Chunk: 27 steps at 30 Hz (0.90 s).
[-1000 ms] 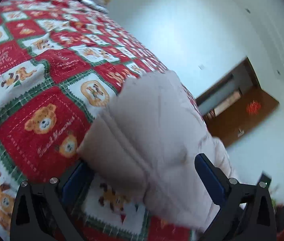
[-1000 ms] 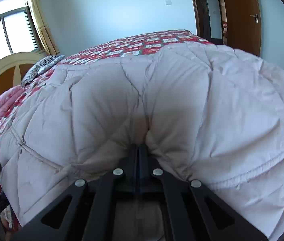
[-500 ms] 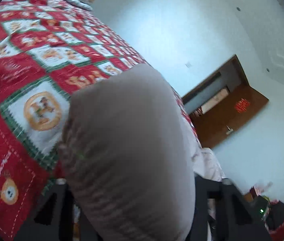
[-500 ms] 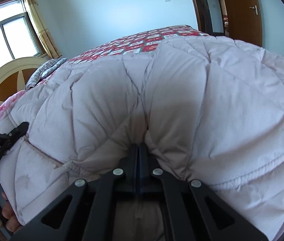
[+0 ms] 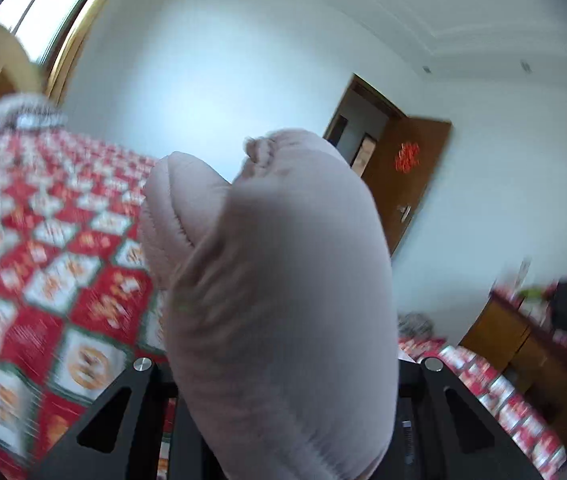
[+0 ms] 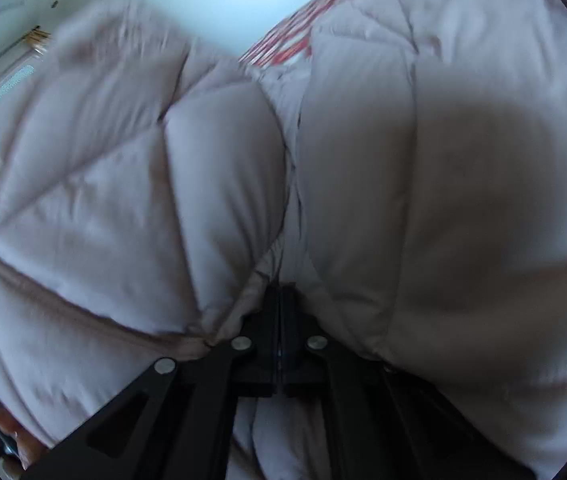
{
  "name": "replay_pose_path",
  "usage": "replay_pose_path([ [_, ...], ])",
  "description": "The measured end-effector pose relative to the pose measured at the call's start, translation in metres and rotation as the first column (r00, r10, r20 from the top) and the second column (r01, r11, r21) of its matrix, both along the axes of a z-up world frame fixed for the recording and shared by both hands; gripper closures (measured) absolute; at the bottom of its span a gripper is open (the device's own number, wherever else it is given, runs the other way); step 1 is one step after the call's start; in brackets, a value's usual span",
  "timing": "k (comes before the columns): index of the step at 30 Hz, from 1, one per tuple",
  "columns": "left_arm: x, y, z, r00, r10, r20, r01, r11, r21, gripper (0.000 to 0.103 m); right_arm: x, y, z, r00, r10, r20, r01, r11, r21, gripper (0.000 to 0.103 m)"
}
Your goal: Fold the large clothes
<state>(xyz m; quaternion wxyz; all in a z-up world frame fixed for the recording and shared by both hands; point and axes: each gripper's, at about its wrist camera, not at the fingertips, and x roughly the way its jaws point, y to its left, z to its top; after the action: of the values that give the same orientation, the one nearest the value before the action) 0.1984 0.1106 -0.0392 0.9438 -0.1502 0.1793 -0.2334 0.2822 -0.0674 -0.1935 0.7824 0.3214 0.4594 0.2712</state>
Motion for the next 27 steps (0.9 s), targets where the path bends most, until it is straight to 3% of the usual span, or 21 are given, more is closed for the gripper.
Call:
replay_pose_path([
  [3,-0.013,-0.019,0.016,0.999,0.008,0.054,-0.017,0.988,0.156,0.077,-0.002,0.022,0.011,0.995,0.098,0.003,-0.098,0.995,0.013,0.101],
  [5,-0.021,-0.031,0.023,0.997,-0.012,0.080,-0.004,0.980,0.199,0.077,-0.012,0.008,0.026,0.994,0.099,0.044,-0.099,0.995,-0.002,0.097],
  [8,-0.025,-0.070,0.022,0.993,-0.062,0.103,0.028,0.951,0.308,0.077,-0.035,-0.047,0.045,0.995,0.033,0.099,-0.032,0.999,-0.007,0.095],
  [11,-0.026,-0.117,0.008,0.987,-0.121,0.102,0.070,0.913,0.402,0.077,-0.065,-0.125,0.058,0.982,-0.118,0.147,0.128,0.990,-0.064,0.094],
  [13,-0.023,-0.146,-0.007,0.982,-0.162,0.096,0.101,0.884,0.457,0.076,-0.081,-0.166,0.061,0.963,-0.213,0.164,0.233,0.965,-0.119,0.094],
  [15,-0.024,-0.180,-0.028,0.975,-0.204,0.089,0.126,0.835,0.536,0.075,-0.093,-0.199,0.059,0.942,-0.288,0.169,0.315,0.936,-0.156,0.093],
  [18,-0.024,-0.227,-0.073,0.964,-0.263,0.042,0.174,0.745,0.644,0.070,-0.103,-0.232,0.050,0.921,-0.359,0.151,0.382,0.906,-0.179,0.093],
  [22,-0.038,-0.267,-0.113,0.947,-0.312,0.076,0.143,0.620,0.772,0.060,-0.108,-0.256,0.049,0.898,-0.415,0.147,0.439,0.865,-0.243,0.088],
  [25,-0.038,-0.275,-0.125,0.942,-0.325,0.086,0.137,0.604,0.785,0.060,-0.106,-0.261,0.063,0.885,-0.425,0.190,0.458,0.866,-0.199,0.076],
  [27,-0.037,-0.274,-0.127,0.941,-0.332,0.071,0.155,0.608,0.779,0.060,-0.104,-0.265,0.073,0.882,-0.421,0.210,0.455,0.878,-0.152,0.056],
])
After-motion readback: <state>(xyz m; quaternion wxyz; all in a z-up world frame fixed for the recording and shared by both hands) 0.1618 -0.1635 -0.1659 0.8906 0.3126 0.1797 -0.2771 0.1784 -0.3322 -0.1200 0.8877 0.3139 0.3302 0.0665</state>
